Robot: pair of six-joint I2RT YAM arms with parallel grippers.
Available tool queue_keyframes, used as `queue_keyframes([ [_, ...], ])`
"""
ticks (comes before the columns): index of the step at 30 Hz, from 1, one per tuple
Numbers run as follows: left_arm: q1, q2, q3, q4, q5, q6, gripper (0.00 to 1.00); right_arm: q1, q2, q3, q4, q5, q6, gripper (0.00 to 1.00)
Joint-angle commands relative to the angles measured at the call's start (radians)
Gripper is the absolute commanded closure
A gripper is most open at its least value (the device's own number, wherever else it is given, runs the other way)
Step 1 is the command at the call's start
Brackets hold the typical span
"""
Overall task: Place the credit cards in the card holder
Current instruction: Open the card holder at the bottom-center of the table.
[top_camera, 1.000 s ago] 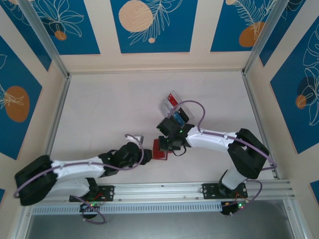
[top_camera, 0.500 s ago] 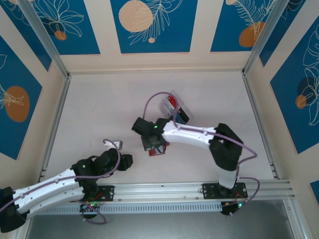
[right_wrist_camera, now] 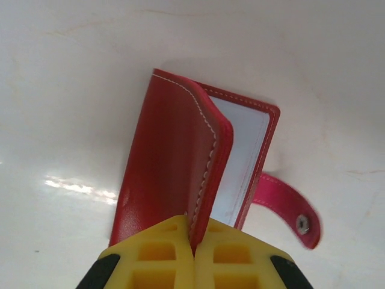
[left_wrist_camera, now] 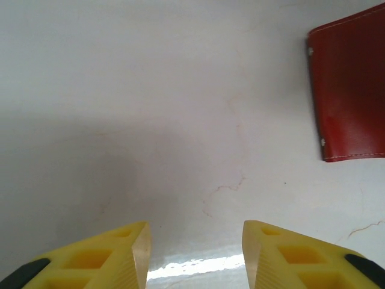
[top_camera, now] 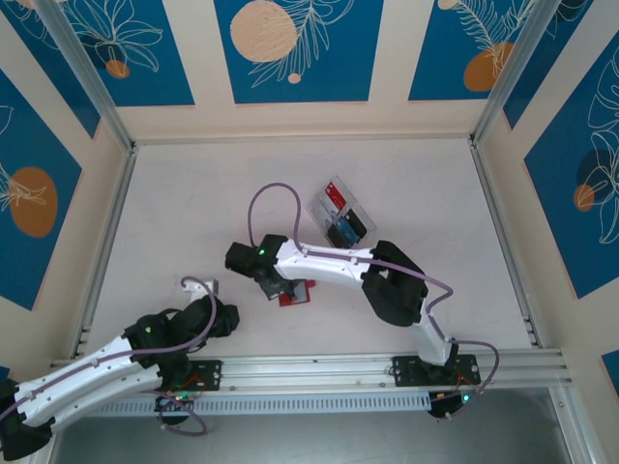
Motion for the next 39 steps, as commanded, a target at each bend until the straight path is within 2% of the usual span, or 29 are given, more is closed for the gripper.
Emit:
queue_keyframes([
  [1,0.012,0.005,0.03,-0.037,-0.03,-0.003,0.56,-0.004,-0.01,-0.005,-0.166,0.112,0.064,0.95],
  [4,0.013,0.011,0.032,-0.033,-0.031,0.006,0.56,0.0,-0.021,-0.009,-0.253,0.161,0.114,0.96],
  [9,0.014,0.023,0.036,-0.018,-0.029,0.012,0.56,0.011,0.027,0.027,-0.287,0.163,0.104,0.95],
  [16,0.014,0.026,0.057,-0.031,-0.039,0.021,0.56,0.022,0.082,0.038,-0.178,0.07,0.033,0.91],
  [20,0.014,0.045,0.061,-0.021,-0.039,0.022,0.56,0.022,0.068,0.025,-0.119,0.018,0.003,0.83],
  [22,0.014,0.051,0.059,-0.014,-0.035,0.022,0.57,0.02,0.051,0.012,-0.08,-0.013,-0.015,0.75],
  [26,0.014,0.051,0.059,-0.008,-0.033,0.02,0.57,0.008,0.001,-0.039,0.007,-0.093,-0.045,0.65],
  [29,0.014,0.053,0.059,-0.008,-0.033,0.022,0.57,-0.011,-0.043,-0.098,0.089,-0.167,-0.065,0.63],
  [33,0.016,0.056,0.062,0.002,-0.021,0.035,0.56,-0.052,-0.142,-0.234,0.275,-0.332,-0.097,0.57],
  [39,0.025,0.076,0.096,0.063,0.034,0.119,0.53,-0.143,-0.246,-0.397,0.447,-0.485,-0.108,0.51],
])
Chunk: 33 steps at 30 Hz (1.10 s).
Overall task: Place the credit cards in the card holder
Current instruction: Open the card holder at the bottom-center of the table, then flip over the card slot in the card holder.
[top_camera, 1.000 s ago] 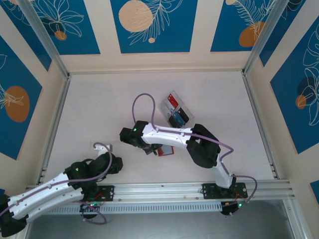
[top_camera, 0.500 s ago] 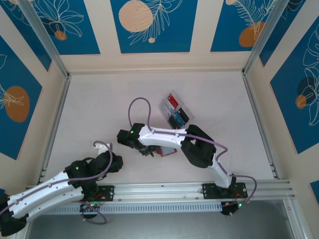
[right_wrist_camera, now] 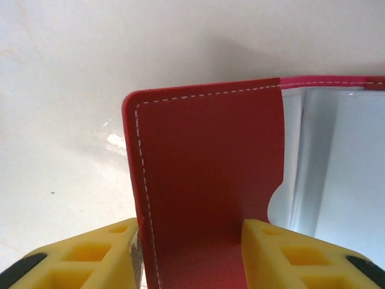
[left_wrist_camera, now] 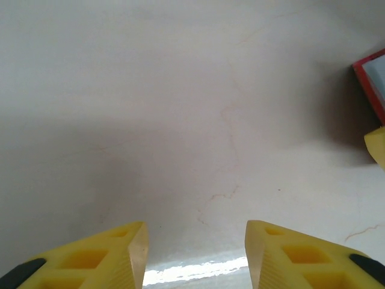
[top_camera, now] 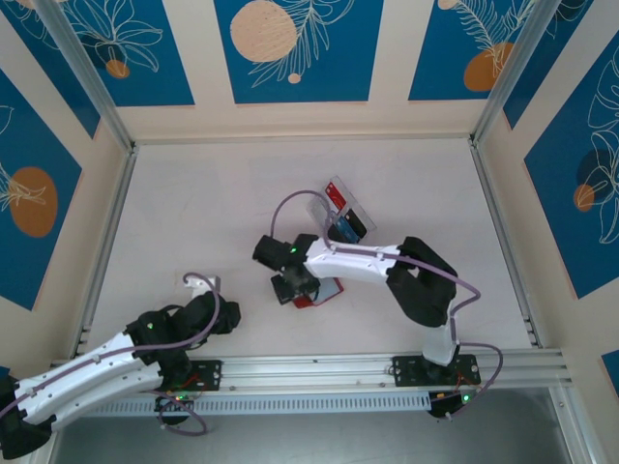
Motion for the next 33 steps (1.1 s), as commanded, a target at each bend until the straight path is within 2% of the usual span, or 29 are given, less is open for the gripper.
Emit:
queue_keyframes([
  [1,0.017,0.032,0.064,0.059,0.046,0.085,0.52,-0.055,-0.052,-0.08,0.16,-0.176,-0.02,0.5],
  [3,0.023,0.072,0.092,0.081,0.068,0.121,0.52,-0.091,-0.058,-0.126,0.215,-0.243,-0.02,0.5],
  [7,0.03,0.174,0.163,0.141,0.133,0.192,0.5,-0.104,-0.047,-0.177,0.294,-0.295,-0.026,0.5],
  [12,0.049,0.263,0.218,0.2,0.187,0.216,0.5,-0.13,-0.033,-0.247,0.394,-0.365,0.004,0.47],
  [18,0.051,0.387,0.23,0.31,0.28,0.235,0.53,-0.211,-0.035,-0.328,0.48,-0.452,0.05,0.4],
  [27,0.05,0.556,0.247,0.467,0.313,0.234,0.71,-0.322,-0.034,-0.455,0.65,-0.611,0.164,0.35],
  [33,0.053,0.71,0.289,0.544,0.319,0.239,0.89,-0.367,-0.038,-0.517,0.732,-0.668,0.214,0.35],
])
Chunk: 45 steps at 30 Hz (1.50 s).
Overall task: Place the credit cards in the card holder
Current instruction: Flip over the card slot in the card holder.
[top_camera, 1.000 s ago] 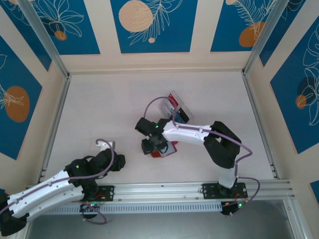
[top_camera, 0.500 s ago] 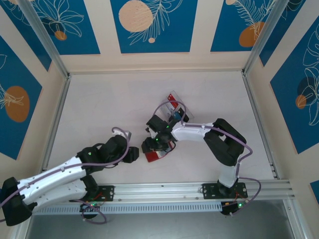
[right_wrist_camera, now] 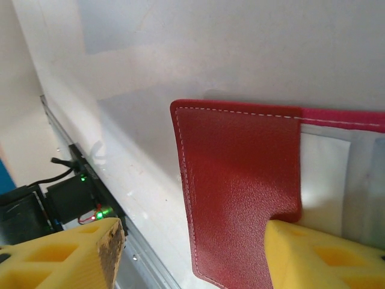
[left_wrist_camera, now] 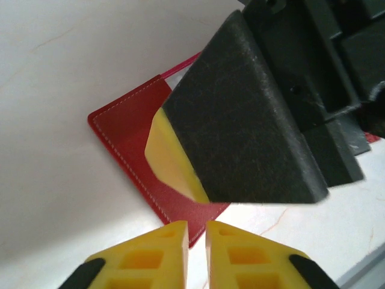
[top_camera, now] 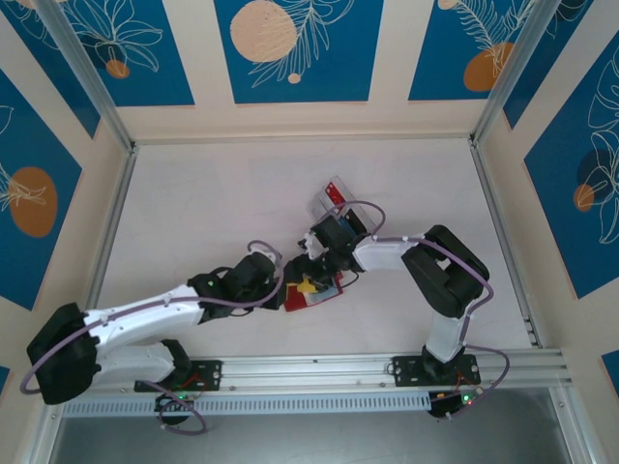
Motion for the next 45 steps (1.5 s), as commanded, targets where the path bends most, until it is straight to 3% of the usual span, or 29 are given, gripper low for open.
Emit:
queue_keyframes([
  [1,0.01,0.06,0.036,0.082,0.018,0.0,0.92,-0.039,0.038,-0.075,0.009,0.057,0.037,0.35],
  [8,0.009,0.16,0.015,0.192,0.016,-0.031,0.99,-0.054,0.01,-0.095,-0.002,0.07,0.046,0.34],
  [23,-0.008,0.321,-0.097,0.365,-0.002,-0.097,1.0,-0.059,-0.022,-0.074,-0.023,0.075,0.048,0.35],
  [32,-0.028,0.381,-0.141,0.373,-0.054,-0.1,1.0,-0.009,-0.216,0.07,-0.336,0.295,-0.127,0.34],
  [37,-0.04,0.382,-0.142,0.383,-0.058,-0.095,1.0,0.0,-0.238,0.142,-0.479,0.435,-0.22,0.36],
  [45,-0.048,0.36,-0.151,0.379,-0.065,-0.091,1.0,0.045,-0.133,0.23,-0.591,0.639,-0.265,0.62],
])
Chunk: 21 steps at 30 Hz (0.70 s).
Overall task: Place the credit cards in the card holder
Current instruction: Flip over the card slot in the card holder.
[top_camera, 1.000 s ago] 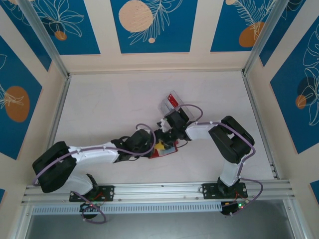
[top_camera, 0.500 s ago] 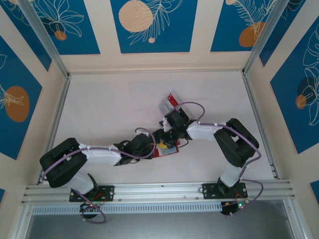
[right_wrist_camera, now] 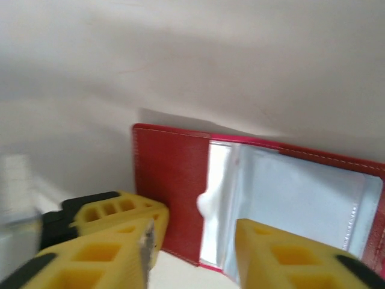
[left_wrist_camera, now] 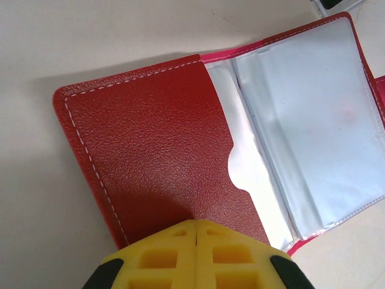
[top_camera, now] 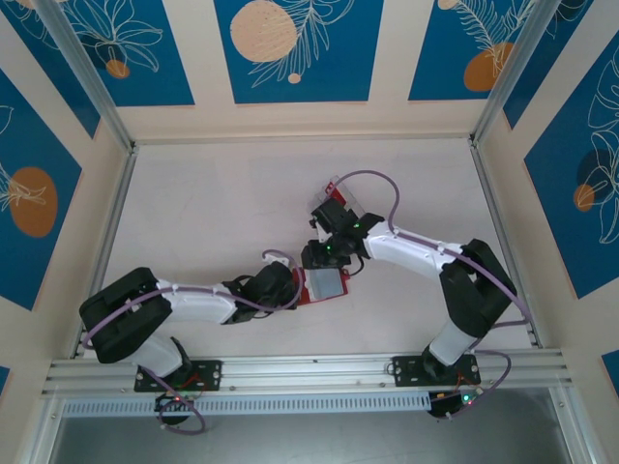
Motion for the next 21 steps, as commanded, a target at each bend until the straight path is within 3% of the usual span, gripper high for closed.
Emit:
queue_keyframes([
  [1,-0.013,0.026,-0.046,-0.106,-0.006,0.002,1.0,0.019,0.048,0.039,-0.108,0.142,-0.028,0.63],
  [10,-0.013,0.004,-0.054,-0.122,-0.009,0.011,1.0,0.044,0.154,0.075,-0.168,0.301,0.02,0.61],
  [15,-0.014,0.002,-0.055,-0.12,-0.008,0.012,1.0,0.062,0.213,0.085,-0.17,0.304,0.041,0.57],
  [21,-0.013,-0.014,-0.056,-0.135,-0.014,0.018,1.0,0.092,0.26,0.071,-0.164,0.304,0.075,0.59],
])
